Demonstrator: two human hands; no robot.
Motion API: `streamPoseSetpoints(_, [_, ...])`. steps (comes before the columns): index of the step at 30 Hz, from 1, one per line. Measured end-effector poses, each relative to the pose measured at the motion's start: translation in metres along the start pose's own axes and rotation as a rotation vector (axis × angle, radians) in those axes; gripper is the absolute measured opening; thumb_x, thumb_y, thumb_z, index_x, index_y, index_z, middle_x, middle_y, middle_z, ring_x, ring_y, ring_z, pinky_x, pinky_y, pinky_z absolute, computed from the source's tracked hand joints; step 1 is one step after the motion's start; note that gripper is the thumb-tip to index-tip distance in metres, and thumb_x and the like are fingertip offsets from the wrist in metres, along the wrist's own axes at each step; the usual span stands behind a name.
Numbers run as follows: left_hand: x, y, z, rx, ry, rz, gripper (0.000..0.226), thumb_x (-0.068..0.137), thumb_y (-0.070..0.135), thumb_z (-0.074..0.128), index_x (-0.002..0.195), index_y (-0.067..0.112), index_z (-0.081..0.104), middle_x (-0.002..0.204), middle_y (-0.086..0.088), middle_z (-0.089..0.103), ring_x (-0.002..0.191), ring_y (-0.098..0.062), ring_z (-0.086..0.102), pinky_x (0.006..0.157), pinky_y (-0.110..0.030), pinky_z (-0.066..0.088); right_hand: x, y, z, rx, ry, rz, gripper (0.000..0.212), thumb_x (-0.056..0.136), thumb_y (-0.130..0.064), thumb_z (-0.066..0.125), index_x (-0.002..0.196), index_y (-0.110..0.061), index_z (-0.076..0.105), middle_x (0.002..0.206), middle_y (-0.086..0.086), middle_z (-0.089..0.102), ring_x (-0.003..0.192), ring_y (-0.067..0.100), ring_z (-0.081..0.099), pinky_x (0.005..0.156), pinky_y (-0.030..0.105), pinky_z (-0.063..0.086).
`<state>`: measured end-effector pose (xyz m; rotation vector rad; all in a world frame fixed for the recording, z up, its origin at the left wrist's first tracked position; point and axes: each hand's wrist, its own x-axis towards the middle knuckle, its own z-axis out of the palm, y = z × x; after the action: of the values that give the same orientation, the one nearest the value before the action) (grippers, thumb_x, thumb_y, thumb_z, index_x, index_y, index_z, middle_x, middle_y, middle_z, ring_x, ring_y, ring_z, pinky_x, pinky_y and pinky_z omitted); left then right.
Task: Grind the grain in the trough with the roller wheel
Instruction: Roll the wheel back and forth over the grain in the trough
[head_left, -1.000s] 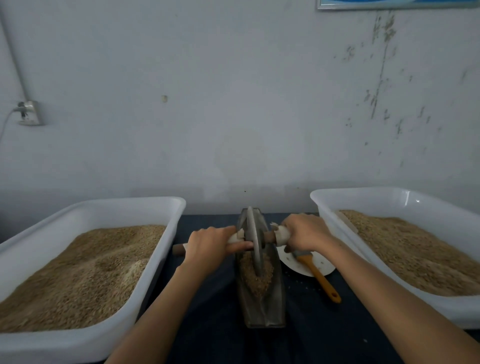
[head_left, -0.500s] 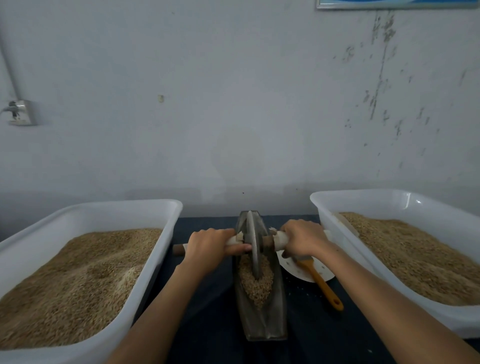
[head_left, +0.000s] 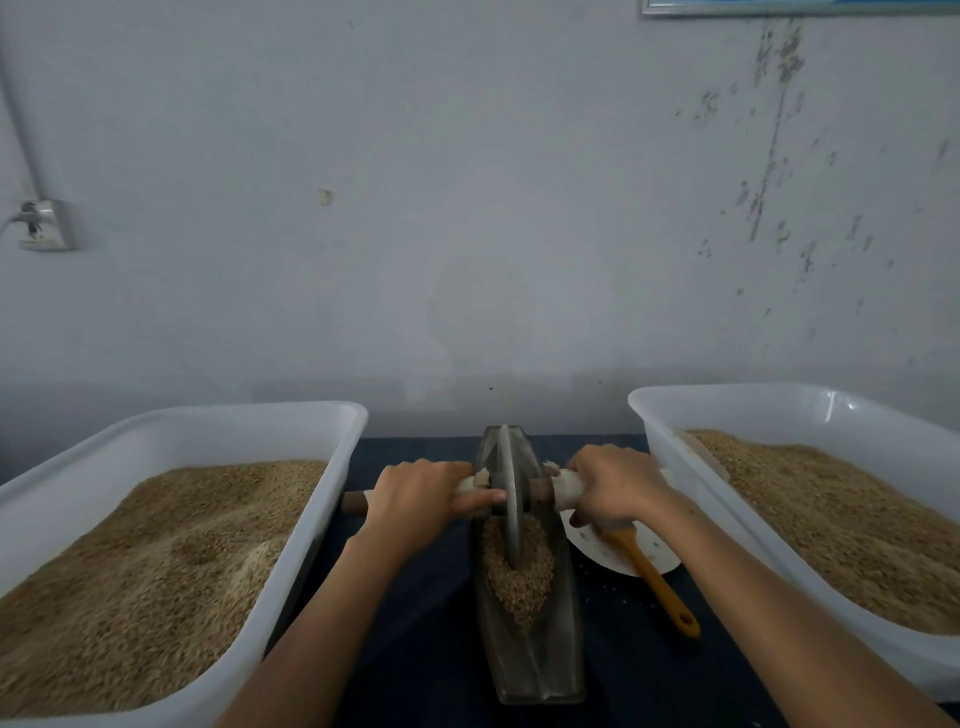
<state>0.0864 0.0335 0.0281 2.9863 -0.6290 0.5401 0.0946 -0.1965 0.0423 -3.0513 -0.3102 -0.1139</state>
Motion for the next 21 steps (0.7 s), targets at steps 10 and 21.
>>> streamPoseSetpoints(10, [0.002, -0.002, 0.014, -0.067, -0.047, 0.039, 0.065, 0.074, 0.077, 0.006, 0.096, 0.033, 0.049, 0.077, 0.012, 0.055, 0.067, -0.005, 0.052, 0.060, -0.021, 0.036, 0.006, 0.004, 0.003, -0.057, -0.090, -0.016, 0.036, 0.076, -0.036, 0.076, 0.108, -0.025, 0.065, 0.103, -0.001, 0.068, 0.094, 0.018, 0.063, 0.082, 0.033, 0.048])
streamPoseSetpoints(21, [0.010, 0.005, 0.016, -0.137, 0.027, -0.200, 0.030, 0.098, 0.030, 0.032, 0.071, 0.020, 0.042, 0.069, 0.006, 0.049, 0.062, -0.014, 0.049, 0.056, -0.027, 0.032, 0.013, 0.004, 0.005, -0.122, -0.152, -0.061, 0.026, 0.079, -0.026, 0.068, 0.104, -0.022, 0.062, 0.100, 0.001, 0.066, 0.092, 0.020, 0.062, 0.074, 0.031, 0.043])
